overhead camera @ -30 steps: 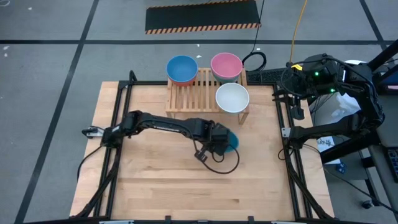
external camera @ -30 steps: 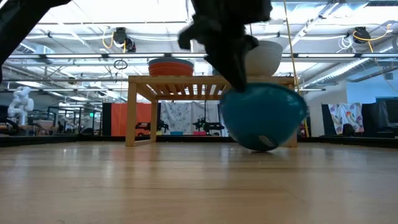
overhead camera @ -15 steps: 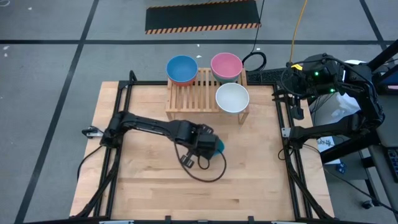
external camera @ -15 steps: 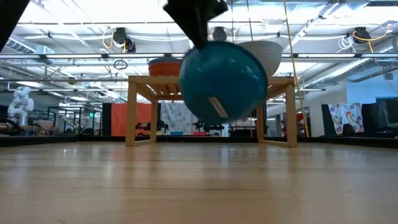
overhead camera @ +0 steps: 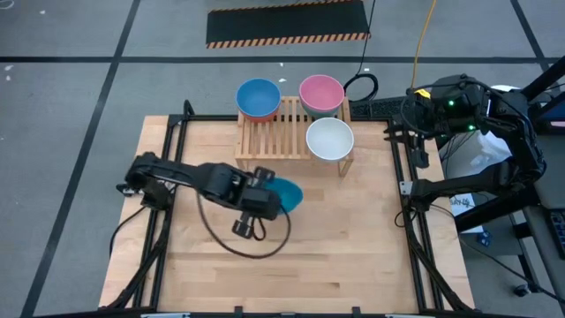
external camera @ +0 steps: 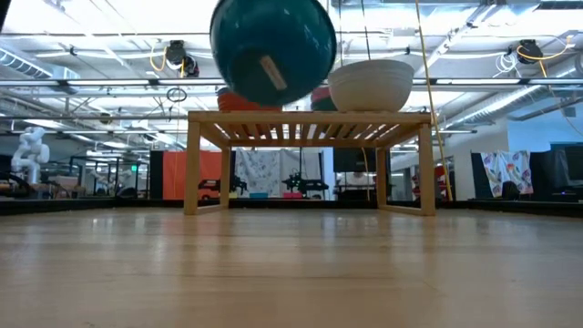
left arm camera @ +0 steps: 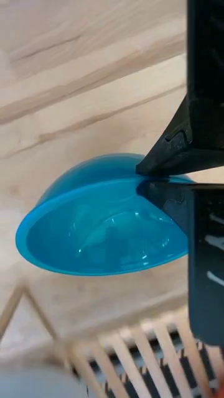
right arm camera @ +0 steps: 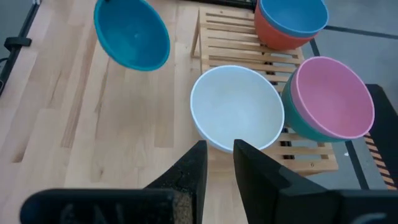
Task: Place and stack bowls onto a shelf
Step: Put the dark blue bowl on the shelf
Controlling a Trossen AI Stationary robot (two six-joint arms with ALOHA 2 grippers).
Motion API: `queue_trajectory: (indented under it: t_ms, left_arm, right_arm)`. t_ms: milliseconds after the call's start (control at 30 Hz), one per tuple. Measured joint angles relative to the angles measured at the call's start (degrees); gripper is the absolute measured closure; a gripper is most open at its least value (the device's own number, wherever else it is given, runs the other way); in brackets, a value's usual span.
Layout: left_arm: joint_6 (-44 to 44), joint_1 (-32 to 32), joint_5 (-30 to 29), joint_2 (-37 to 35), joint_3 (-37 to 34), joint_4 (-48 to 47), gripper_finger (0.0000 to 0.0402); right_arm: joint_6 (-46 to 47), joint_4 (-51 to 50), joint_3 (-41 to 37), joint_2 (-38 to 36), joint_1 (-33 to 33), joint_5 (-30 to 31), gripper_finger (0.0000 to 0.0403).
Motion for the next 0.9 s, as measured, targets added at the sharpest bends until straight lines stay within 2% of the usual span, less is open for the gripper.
queue_trajectory:
  t_ms: [167,333,567,900]
  left_arm:
    - [-2.29,-0.66,-6.24,-4.47,0.02,-0.10,0.0390]
    - [-0.85,0.37,-14.19,-6.33,0.02,-0.65,0.0390]
    - [3.24,4.56,-17.41,-5.39,0.02,-6.10,0.0390]
    - [7.48,10.42,-20.07,-5.38,0.04,-4.49,0.0390]
  right_arm:
    - [-0.07,0.66,0.00,0.00,0.00,0.02,0.0328]
    - [-0.04,0.67,0.00,0.00,0.01,0.01,0.0328]
    - [-0.04,0.97,0.00,0.00,0.00,0.02,0.0328]
    - [-0.04,0.97,0.00,0.00,0.00,0.02,0.0328]
